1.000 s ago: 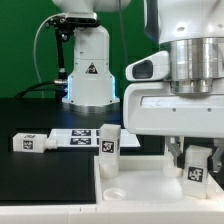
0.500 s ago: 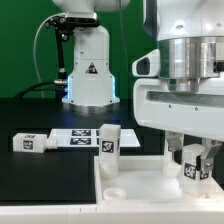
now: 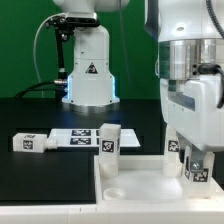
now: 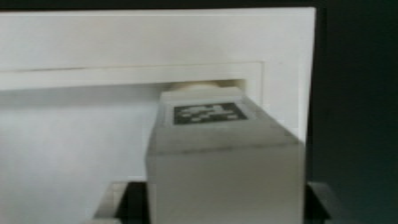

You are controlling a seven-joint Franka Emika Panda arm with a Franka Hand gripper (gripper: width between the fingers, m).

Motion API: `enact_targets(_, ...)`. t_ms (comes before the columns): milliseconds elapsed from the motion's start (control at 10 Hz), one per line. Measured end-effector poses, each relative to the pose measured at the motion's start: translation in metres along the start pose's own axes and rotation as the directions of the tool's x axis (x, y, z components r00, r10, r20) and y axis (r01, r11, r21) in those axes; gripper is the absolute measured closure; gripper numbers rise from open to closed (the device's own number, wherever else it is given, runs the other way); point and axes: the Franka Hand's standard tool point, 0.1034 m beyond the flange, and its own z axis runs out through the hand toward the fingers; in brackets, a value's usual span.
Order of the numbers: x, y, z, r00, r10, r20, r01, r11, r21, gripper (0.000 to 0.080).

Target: Assemble square table

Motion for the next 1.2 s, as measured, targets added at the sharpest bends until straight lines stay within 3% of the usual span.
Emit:
enact_targets(300,0.0,0.003,0.001,0.961,0.277,0.026,-0.277,0.961,-0.005,0.0506)
enact_targets(400,-0.001,0.003,0.002,0.937,0.349,0.033,-0.349,0.937,0.003,0.0506)
enact_targets(500,0.0,0.003,0.002,0.952,0.306,0.032,-0.306,0.952,0.005,0.0506)
enact_targets(700,-0.001,0.004,0.003,0.957,0.287,0.031,-0.287,0.958,0.004,0.0275)
enact_targets(800,0.0,0.003,0.005,0.996,0.084,0.012,-0.084,0.996,0.015,0.0189)
enact_targets(1000,-0.004,0.0,0.01,0.959,-0.282,-0.017,0.283,0.958,0.053,0.0158)
enact_targets(1200,-0.002,0.001,0.011,0.935,-0.354,-0.021,0.355,0.934,0.046,0.0152)
